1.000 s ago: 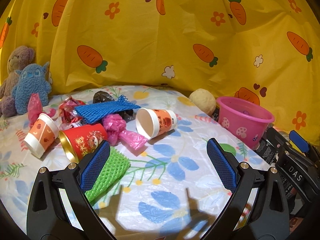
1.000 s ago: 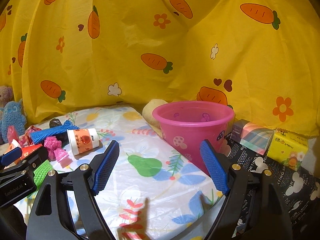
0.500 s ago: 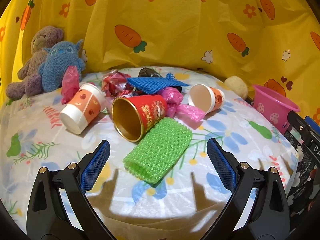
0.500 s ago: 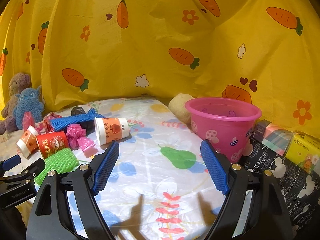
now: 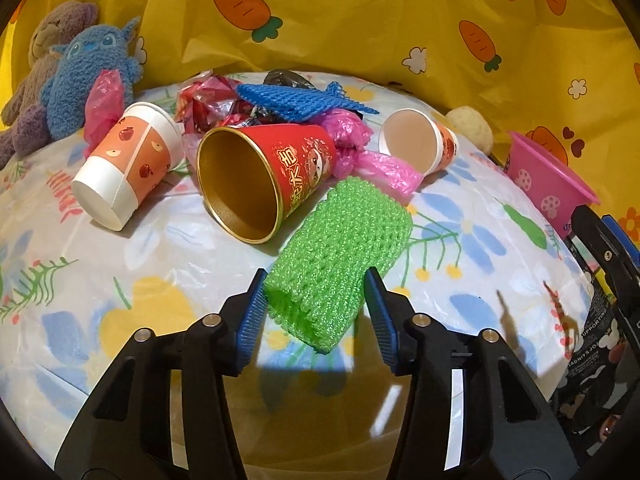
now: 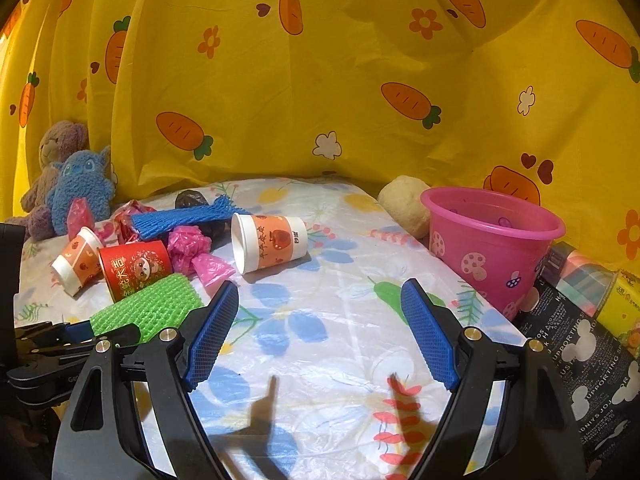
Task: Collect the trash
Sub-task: 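Grasp the green mesh sleeve with the left tool while the right tool grasps the red cup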
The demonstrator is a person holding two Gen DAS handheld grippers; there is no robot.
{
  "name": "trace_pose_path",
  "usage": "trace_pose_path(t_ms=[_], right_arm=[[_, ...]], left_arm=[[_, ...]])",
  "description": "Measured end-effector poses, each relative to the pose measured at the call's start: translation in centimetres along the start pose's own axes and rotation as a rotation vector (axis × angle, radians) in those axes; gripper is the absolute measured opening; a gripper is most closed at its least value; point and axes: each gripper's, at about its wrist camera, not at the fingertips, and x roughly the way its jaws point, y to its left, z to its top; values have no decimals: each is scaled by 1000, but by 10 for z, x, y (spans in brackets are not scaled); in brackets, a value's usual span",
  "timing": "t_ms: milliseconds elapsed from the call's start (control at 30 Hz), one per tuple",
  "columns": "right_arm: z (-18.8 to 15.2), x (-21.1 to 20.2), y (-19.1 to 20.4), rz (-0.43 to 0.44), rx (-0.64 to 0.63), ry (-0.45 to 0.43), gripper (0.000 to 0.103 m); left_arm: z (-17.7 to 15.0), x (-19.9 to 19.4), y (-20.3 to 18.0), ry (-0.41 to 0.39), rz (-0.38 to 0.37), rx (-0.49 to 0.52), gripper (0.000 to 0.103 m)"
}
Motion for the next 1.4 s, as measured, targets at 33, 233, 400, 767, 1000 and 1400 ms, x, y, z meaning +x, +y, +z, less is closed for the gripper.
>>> trace_pose_path(t_ms=[33, 233, 400, 767, 1000, 1400], right_arm=[[0, 2, 1, 3, -2, 4, 81], [-1, 10, 8, 18, -15, 21, 81], [-1, 16, 10, 21, -15, 34, 81], [1, 25, 39, 98, -72, 53, 81], [3, 29, 99, 220, -169, 59, 81], [9, 62, 167, 265, -253, 199, 65]], left_arm=[[0, -1, 0, -6, -3, 1, 36], [3, -10, 1, -38, -45, -18, 12], [6, -26, 0, -88, -63, -27, 11], [20, -72, 31, -240, 8, -120, 11], [23, -88, 65, -289, 111, -192, 11], [24, -90, 95, -296, 97, -246, 11]])
